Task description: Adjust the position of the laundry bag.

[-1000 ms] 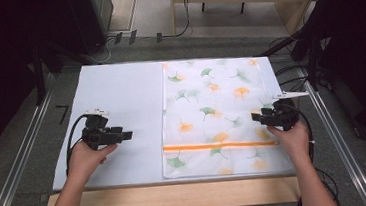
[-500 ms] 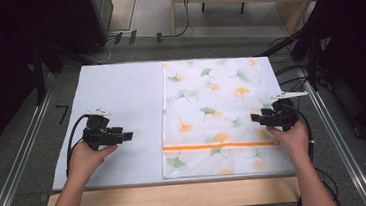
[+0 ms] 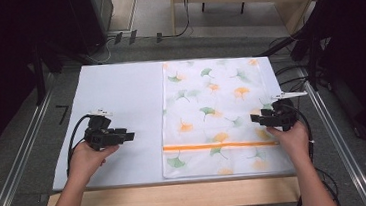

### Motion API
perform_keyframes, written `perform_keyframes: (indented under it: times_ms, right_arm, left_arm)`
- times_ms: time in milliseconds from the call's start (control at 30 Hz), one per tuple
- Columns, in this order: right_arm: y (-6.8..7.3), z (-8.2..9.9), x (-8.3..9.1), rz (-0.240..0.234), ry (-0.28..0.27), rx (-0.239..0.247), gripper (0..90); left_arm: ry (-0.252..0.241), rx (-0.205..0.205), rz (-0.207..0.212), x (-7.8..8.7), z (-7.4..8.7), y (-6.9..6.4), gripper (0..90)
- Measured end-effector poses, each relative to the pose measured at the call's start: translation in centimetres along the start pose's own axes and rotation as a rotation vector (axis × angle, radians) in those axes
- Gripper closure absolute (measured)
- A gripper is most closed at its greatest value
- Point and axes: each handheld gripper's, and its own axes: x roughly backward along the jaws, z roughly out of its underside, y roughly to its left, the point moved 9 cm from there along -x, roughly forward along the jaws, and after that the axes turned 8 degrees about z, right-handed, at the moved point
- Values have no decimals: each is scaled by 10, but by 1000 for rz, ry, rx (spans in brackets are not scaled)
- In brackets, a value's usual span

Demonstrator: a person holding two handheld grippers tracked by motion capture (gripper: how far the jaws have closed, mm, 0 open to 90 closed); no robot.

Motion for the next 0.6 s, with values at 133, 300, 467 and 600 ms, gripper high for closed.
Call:
perform_keyframes:
  times_ms: [133,300,467,600]
  right_arm:
    - [0,0,0,-1,0,3,435]
    - [0,0,0,-2,1,2,435]
    - [1,2,3,-4,-8,10,434]
    - [-1,6,7,4,-4,7,434]
  left_arm:
    - [5,15,-3,-1,0,0,499]
    - [6,7,-5,-3,-2,-2,483]
    - [3,-5,14,-8,-7,-7,480]
    - [12,-21,33,-15,-12,-14,474]
